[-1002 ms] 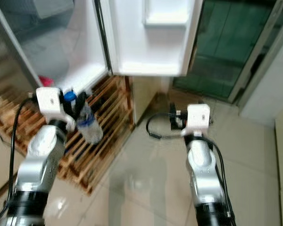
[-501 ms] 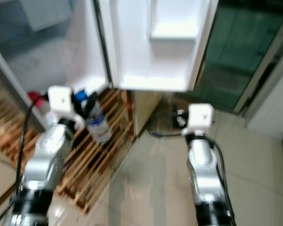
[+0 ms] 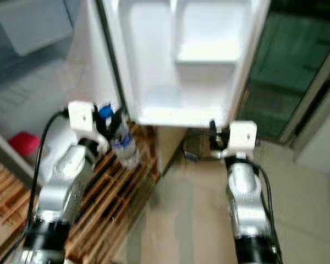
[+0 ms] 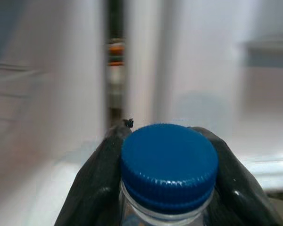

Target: Restocking fridge

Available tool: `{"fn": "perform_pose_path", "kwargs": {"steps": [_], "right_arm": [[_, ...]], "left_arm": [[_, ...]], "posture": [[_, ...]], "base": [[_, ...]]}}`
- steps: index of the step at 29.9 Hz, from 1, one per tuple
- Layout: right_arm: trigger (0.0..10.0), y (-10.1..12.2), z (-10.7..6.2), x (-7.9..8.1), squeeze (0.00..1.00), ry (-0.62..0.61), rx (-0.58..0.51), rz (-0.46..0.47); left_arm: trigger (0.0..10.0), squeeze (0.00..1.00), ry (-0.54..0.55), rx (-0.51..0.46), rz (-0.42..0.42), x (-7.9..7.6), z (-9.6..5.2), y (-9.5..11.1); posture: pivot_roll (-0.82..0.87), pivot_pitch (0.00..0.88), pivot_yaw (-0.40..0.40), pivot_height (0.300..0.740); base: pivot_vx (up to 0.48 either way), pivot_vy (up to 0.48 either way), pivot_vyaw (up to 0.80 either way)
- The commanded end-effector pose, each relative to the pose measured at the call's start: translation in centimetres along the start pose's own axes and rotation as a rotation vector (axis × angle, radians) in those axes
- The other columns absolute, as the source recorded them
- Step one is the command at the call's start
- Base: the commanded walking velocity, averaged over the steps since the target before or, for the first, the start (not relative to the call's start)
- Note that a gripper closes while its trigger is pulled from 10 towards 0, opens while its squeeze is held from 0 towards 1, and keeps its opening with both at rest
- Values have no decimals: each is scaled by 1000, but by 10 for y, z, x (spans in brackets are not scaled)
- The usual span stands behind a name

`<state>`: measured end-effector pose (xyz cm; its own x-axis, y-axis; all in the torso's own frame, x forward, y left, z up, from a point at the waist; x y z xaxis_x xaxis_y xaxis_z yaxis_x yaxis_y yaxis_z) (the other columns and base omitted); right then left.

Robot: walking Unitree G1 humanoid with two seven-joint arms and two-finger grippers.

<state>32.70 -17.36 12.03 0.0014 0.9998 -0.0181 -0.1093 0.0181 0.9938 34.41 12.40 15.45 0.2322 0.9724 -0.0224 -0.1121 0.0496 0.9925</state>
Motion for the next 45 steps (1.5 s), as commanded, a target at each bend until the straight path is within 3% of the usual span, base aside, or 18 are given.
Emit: {"fn": "perform_pose_path", "kwargs": {"steps": [1,28,45], "right_arm": [[10000,4,1,-8,0,-15,-10,3],[10000,3,-1,-11,0,-27,-4,-14],[10000,4,-4,-10,0,-19,-13,-20]], "left_arm": [[10000,0,-15,-39,-4,-6,4,10],[10000,0,-25,-33,13,-8,8,9],[10000,0,-43,-42,28,-12,11,11]], "posture": [[-98,0,61,740],[-103,0,61,740],[-115,0,69,740]], "base": [[0,0,0],[0,0,-401],[0,0,0]]}}
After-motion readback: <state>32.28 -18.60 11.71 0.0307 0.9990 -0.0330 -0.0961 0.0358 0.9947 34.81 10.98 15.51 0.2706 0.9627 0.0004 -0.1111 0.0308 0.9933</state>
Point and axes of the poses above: a point about 5 cm out from each wrist's last joint towards the gripper, its own z axis pointing out of the wrist towards the gripper, its own y axis along the axis of the wrist's last joint, x = y × z, the point moved 3 cm from there along z, pointing out of the wrist towards the gripper, and after that the axes turned 3 degrees about z, right-handed, at the moved point
